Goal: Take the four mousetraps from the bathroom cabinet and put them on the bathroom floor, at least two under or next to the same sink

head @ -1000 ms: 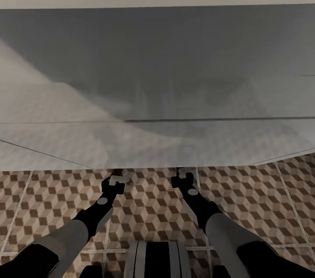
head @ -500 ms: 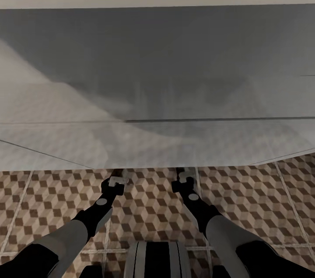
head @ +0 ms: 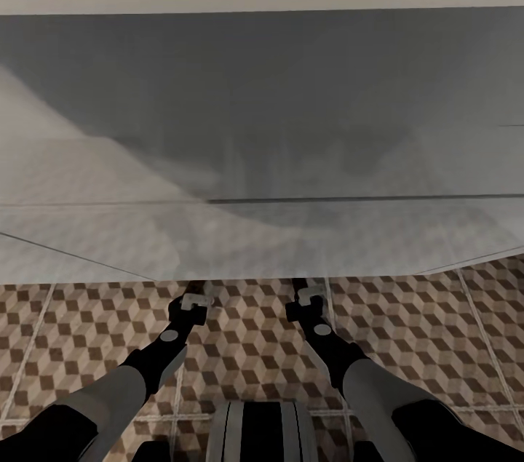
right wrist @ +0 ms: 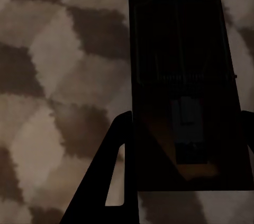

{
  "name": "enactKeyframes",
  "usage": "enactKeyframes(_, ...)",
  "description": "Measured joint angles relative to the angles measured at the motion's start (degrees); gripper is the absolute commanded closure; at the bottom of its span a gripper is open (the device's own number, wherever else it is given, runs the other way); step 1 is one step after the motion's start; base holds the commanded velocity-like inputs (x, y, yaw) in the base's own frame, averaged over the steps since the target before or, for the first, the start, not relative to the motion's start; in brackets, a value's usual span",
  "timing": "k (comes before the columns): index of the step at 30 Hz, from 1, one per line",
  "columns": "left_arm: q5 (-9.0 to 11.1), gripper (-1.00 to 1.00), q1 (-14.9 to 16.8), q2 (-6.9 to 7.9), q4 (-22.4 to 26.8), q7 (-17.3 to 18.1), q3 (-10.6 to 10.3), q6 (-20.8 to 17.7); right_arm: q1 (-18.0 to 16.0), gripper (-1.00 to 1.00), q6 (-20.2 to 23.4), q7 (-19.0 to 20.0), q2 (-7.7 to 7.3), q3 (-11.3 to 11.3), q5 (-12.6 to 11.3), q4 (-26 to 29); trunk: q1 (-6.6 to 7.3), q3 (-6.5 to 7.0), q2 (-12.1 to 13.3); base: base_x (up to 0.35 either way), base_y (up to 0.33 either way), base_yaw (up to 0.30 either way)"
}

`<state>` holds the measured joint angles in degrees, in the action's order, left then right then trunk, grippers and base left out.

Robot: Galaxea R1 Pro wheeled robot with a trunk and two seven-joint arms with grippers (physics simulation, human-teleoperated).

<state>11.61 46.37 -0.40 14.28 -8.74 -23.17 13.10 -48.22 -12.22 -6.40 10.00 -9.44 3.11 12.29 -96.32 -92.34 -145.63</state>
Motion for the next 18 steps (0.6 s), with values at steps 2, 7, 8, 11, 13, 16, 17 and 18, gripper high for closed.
enactKeyframes(2, -0.09, 1.0, 0.05, 0.0, 0.04, 0.0, -0.02, 0.04, 0.0, 1.0, -0.05, 0.0, 0.0, 0.04, -0.05, 0.0, 0.0, 0.0, 0.0, 0.0, 0.0, 0.0)
enactKeyframes(7, -0.15, 1.0, 0.4, 0.02, 0.82, 0.01, -0.02, -0.32, 0.0, 1.0, -0.04, 0.0, 0.0, 0.15, -0.14, 0.04, 0.0, 0.0, 0.0, 0.0, 0.0, 0.0)
enactKeyframes(8, -0.13, 1.0, 0.85, 0.02, 0.91, 0.01, -0.02, -0.41, 0.0, 1.0, 0.0, 0.0, 0.0, 0.17, -0.12, 0.15, 0.0, 0.0, 0.0, 0.0, 0.0, 0.0)
enactKeyframes(11, -0.07, 1.0, 1.53, 0.03, 1.01, 0.01, -0.02, -0.54, -0.32, 1.0, 0.04, 0.0, 0.0, 0.18, -0.22, 0.27, 0.0, 0.0, 0.0, 0.0, 0.0, 0.0)
enactKeyframes(13, -0.06, 1.0, 1.85, 0.03, 1.04, 0.12, -0.03, -0.58, -0.76, 1.0, 0.06, 0.0, 0.0, 0.19, -0.34, 0.31, 0.0, 0.0, 0.0, 0.0, 0.0, 0.0)
enactKeyframes(16, -0.04, 1.0, 2.33, 0.07, 1.06, 0.72, -0.07, -0.67, -1.08, 1.0, 0.07, -0.01, 0.0, 0.19, -0.43, 0.33, 0.0, 0.0, 0.0, 0.0, 0.0, 0.0)
enactKeyframes(17, -0.04, 1.0, 2.58, 0.09, 1.07, 0.96, -0.05, -0.69, -1.13, 1.0, 0.07, 0.0, 0.0, 0.2, -0.45, 0.34, 0.0, 0.0, 0.0, 0.0, 0.0, 0.0)
enactKeyframes(18, -0.03, 1.0, 2.68, 0.09, 1.07, 1.05, -0.06, -0.69, -1.15, 1.0, 0.07, 0.0, 0.0, 0.2, -0.45, 0.34, 0.0, 0.0, 0.0, 0.0, 0.0, 0.0)
